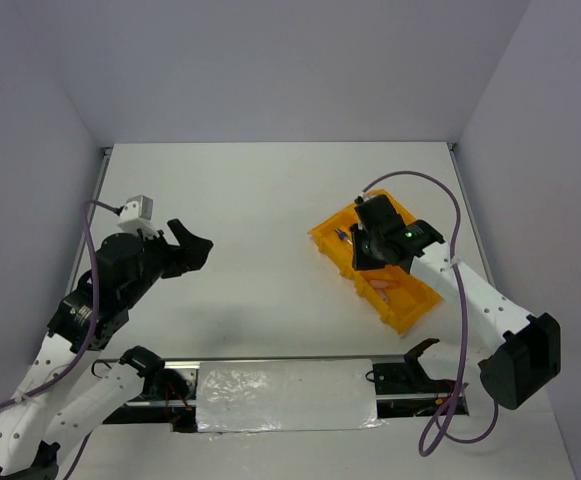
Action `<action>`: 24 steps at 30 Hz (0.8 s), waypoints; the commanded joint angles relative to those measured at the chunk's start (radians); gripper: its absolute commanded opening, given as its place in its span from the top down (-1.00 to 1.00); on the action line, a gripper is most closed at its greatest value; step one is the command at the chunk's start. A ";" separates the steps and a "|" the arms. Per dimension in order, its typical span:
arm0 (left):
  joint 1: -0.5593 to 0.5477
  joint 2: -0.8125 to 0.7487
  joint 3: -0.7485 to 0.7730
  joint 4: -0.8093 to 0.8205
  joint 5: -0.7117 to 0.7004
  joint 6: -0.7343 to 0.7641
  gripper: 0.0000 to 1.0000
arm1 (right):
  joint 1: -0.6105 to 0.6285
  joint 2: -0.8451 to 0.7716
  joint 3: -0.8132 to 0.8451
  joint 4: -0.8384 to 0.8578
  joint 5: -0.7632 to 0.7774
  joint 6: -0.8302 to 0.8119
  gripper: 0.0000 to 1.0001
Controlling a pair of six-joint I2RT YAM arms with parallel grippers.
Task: Sort the stationery into containers
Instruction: Place the pen in the storage box.
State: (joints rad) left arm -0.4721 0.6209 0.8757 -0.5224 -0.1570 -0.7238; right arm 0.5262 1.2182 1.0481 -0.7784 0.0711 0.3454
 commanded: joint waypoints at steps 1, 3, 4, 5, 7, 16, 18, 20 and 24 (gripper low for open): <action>0.000 0.003 0.077 -0.111 -0.064 0.110 -0.84 | -0.006 -0.078 -0.039 -0.162 0.102 0.018 1.00; 0.000 0.014 0.100 -0.142 -0.084 0.119 -0.87 | -0.011 -0.092 -0.045 -0.171 0.160 0.070 1.00; 0.000 0.020 0.108 -0.154 -0.093 0.122 -0.87 | -0.018 -0.097 -0.056 -0.153 0.177 0.110 1.00; 0.000 0.029 0.112 -0.175 -0.099 0.127 -0.87 | -0.032 -0.101 -0.068 -0.148 0.186 0.127 1.00; -0.002 0.037 0.123 -0.192 -0.095 0.147 -0.88 | -0.064 -0.111 -0.121 -0.124 0.206 0.153 1.00; -0.002 0.046 0.094 -0.174 -0.069 0.187 -0.90 | -0.109 -0.056 -0.178 -0.150 0.219 0.136 1.00; -0.002 0.051 0.089 -0.166 -0.059 0.187 -0.90 | -0.109 -0.055 -0.174 -0.151 0.217 0.135 0.92; 0.000 0.054 0.089 -0.168 -0.056 0.190 -0.90 | -0.109 -0.068 -0.177 -0.145 0.210 0.130 0.68; 0.000 0.059 0.088 -0.168 -0.062 0.193 -0.91 | -0.109 -0.092 -0.174 -0.150 0.205 0.127 0.21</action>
State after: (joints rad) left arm -0.4721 0.6777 0.9657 -0.7181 -0.2268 -0.5518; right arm 0.4225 1.1637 0.8623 -0.9234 0.2623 0.4744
